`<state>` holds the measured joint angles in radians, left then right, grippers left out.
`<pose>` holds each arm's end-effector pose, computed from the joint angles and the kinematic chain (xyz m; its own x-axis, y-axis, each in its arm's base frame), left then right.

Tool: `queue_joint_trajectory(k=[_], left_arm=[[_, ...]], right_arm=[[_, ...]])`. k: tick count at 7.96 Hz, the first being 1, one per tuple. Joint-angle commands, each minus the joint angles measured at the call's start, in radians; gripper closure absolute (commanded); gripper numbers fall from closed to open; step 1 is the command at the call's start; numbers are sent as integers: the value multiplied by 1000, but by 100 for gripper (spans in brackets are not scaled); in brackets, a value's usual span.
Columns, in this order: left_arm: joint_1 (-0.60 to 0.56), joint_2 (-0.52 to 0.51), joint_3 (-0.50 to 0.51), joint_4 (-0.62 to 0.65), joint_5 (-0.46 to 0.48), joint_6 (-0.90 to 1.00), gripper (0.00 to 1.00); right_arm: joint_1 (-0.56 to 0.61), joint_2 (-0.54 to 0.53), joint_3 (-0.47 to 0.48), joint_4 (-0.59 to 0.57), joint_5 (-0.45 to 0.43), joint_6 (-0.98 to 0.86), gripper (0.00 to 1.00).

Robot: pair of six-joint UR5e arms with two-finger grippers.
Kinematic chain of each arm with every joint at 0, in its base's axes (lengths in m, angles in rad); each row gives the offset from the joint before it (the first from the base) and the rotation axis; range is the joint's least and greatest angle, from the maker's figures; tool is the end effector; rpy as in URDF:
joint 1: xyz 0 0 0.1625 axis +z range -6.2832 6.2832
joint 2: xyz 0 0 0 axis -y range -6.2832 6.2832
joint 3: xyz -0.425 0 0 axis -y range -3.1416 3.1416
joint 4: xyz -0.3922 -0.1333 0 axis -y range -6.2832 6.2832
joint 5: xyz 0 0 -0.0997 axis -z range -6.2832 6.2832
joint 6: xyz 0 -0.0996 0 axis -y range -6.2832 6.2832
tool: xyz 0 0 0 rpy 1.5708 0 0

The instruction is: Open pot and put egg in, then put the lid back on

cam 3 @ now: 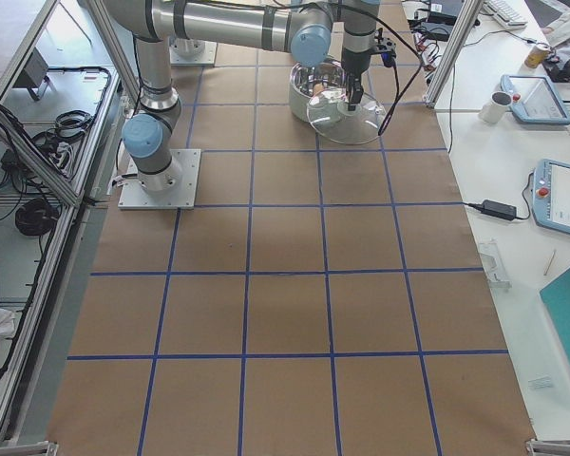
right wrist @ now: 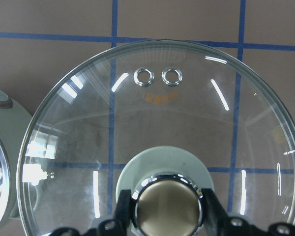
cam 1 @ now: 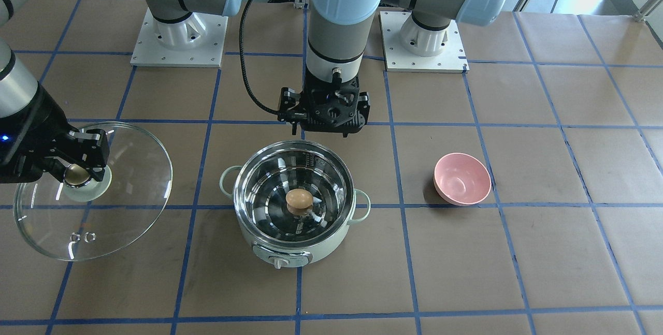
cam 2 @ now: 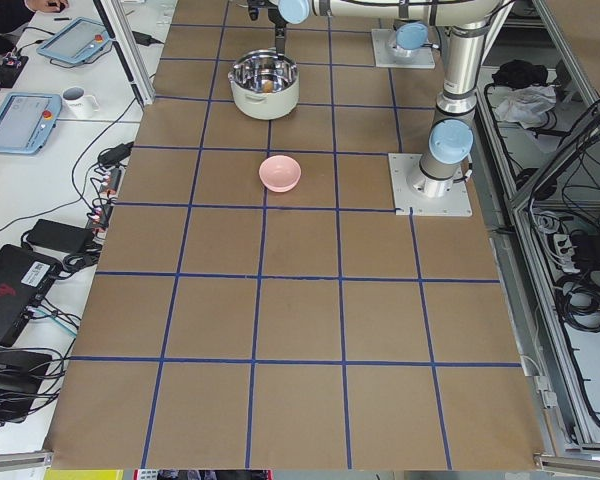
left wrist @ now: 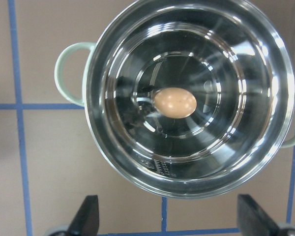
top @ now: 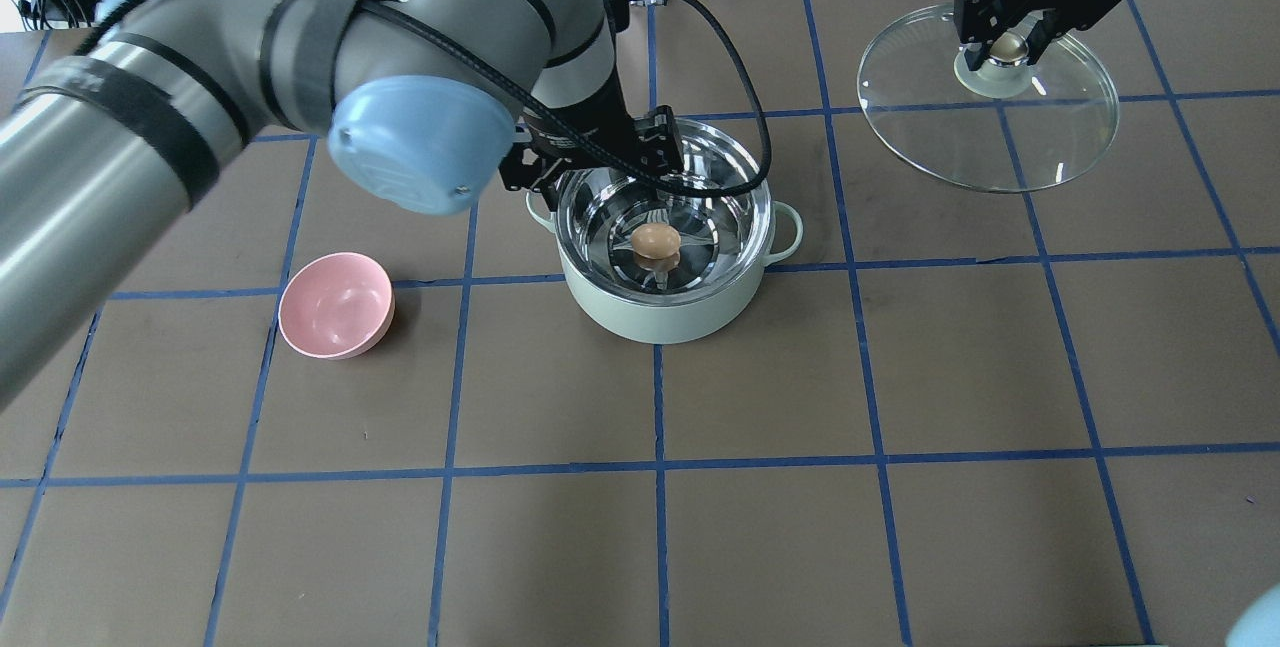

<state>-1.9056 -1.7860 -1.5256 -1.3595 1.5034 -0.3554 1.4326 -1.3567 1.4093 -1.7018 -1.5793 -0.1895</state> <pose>-0.3231 -0.5028 0.4162 -0.9968 -0.0186 0.0774 -0.0198 0.9997 -0.0153 0.0500 -0.6018 0.4657 -0.9985 -0.0501 0.0231 -0.0517 0.9958 -0.0753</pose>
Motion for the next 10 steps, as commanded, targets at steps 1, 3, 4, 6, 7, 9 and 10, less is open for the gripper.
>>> queue_joint_trajectory(k=[1,3,4,6,7,9,10], left_arm=[[135,149,18,-223,-18,94,0],[224,209,21,-331,-11,185,0],[253,238,21,-364,-9,266,0],[356,264,21,-379,76,285,0],[374,264,21,-374,84,279,0],[372,267,19,-375,80,277,0],[372,267,19,-374,75,276,0]], right_arm=[[90,1,-6,-5,-4,169,100],[188,4,-4,-9,-17,327,100],[243,11,-3,-34,-18,434,100],[351,39,-1,-62,-18,581,100],[409,62,0,-93,-19,631,100],[498,117,3,-162,-19,737,100],[521,140,3,-197,-22,787,100]])
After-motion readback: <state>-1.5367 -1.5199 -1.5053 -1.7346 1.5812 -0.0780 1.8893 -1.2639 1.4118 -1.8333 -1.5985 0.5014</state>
